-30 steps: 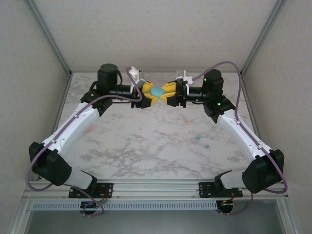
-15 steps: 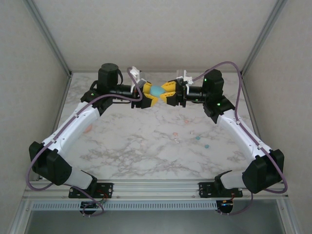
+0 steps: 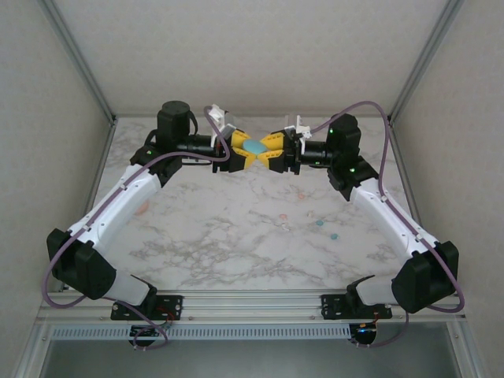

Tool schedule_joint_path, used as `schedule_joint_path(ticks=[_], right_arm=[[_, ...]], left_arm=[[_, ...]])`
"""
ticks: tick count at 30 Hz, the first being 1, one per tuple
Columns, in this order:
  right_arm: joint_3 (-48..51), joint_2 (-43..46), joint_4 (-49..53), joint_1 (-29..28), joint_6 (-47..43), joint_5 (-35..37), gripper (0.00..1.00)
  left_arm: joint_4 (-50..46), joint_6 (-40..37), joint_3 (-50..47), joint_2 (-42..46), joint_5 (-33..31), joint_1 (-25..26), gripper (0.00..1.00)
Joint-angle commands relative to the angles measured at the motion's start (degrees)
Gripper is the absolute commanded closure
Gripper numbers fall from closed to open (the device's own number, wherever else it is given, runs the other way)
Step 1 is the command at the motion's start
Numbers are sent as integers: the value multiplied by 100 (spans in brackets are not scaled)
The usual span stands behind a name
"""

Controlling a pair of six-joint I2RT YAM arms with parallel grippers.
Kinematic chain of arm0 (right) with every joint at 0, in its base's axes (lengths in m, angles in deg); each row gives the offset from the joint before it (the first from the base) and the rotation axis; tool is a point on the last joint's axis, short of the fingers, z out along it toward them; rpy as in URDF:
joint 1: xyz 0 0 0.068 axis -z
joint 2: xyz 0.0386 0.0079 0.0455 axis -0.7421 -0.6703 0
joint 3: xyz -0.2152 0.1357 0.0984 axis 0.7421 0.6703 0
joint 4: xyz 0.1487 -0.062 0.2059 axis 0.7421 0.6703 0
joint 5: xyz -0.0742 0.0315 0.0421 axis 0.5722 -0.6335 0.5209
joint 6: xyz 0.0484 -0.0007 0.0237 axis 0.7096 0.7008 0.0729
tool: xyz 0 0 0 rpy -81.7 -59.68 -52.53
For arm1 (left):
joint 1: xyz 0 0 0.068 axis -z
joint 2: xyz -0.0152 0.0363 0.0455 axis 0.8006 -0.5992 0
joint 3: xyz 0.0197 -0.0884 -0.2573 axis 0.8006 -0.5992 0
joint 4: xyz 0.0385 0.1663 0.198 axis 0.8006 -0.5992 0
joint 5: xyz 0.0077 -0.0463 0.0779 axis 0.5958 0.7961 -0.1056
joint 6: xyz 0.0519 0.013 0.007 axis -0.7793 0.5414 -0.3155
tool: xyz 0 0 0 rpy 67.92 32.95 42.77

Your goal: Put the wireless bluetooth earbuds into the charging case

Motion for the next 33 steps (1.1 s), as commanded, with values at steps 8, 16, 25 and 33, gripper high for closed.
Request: schedule_joint_path(ticks=[8,16,25,33], right_arm=[[143,120,-491,-26,287,263,63],[128,131,-482,-19,326,310,63],[187,117,-558,-19,402,388,63],[310,166,-785,-9,536,464,63]], left_arm=[[-292,-315,210,-51,132,66,48],[-537,-524,261,-60,20,49,46],[-538,-482,351,-128,93,49,48],[-643,-598,324,-137,112,33,48]])
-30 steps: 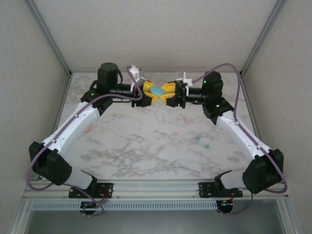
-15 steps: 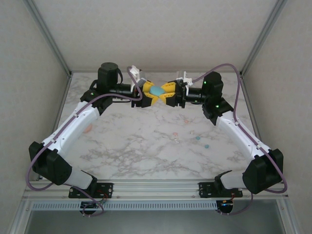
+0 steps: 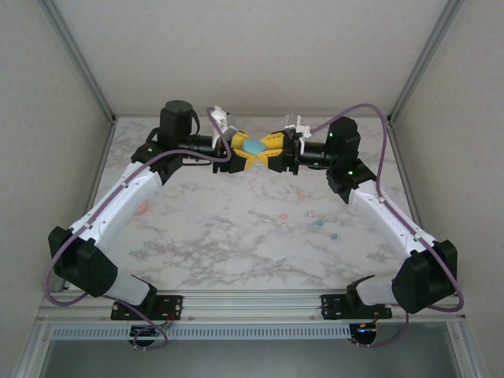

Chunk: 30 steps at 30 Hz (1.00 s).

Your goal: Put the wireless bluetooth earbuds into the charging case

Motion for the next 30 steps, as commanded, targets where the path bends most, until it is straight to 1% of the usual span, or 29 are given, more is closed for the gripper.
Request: schedule_joint_path(ticks=[1,8,25,29,30], right_arm=[[98,163,-308,15,70,244,63],[179,227,-368,29,133,241,65],[210,274,-538,25,278,214,65],[200,237,-548,25,295,221,65],[199,235,-570,30,310,219,65]], left_arm=[[-160,-113,159,-22,246,26,48],[215,205,82,-13,278,-13,46],[102,176,81,-33,285,-90,42],[100,198,139,-67,323,-90,44],[69,180,154,-84,332,-90,46]])
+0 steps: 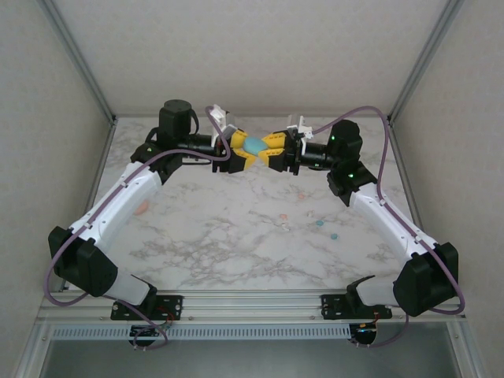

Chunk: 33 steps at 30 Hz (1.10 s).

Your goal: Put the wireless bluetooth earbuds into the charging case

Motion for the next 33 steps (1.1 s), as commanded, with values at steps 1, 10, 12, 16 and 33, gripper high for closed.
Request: schedule_joint_path(ticks=[1,10,12,16,33], right_arm=[[13,117,-261,26,107,49,65],[-13,56,-296,27,163,81,65],[-17,53,-270,23,143,78,65],[-72,41,-28,25,3,143,61],[-489,39,1119,36,32,849,49]], left_arm=[[-81,-1,170,-103,280,-43,48],[-400,-200,319,-182,410,-10,57],[-421,-206,337,-184,423,-9,59],[-432,-242,354,-167,435,-8,66],[819,-75,-456,454,-384,108,79]])
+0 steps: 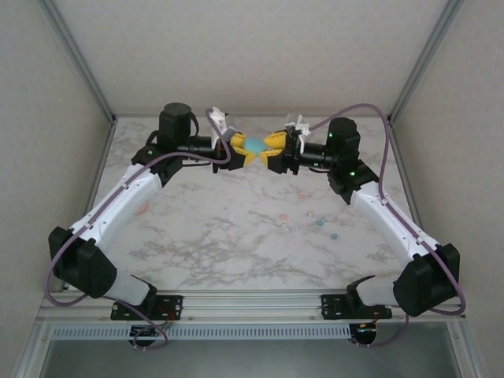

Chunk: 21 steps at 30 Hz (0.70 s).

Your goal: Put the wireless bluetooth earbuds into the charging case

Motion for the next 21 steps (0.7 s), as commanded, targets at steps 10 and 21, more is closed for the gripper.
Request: schedule_joint_path(ticks=[10,21], right_arm=[[-840,-164,612,78,729,625,41],[-1997,-610,2024,86,1686,912,33]], left_arm=[[975,101,-618,687,-416,250,81],[2406,665,-1465,994,-1517,465,81]])
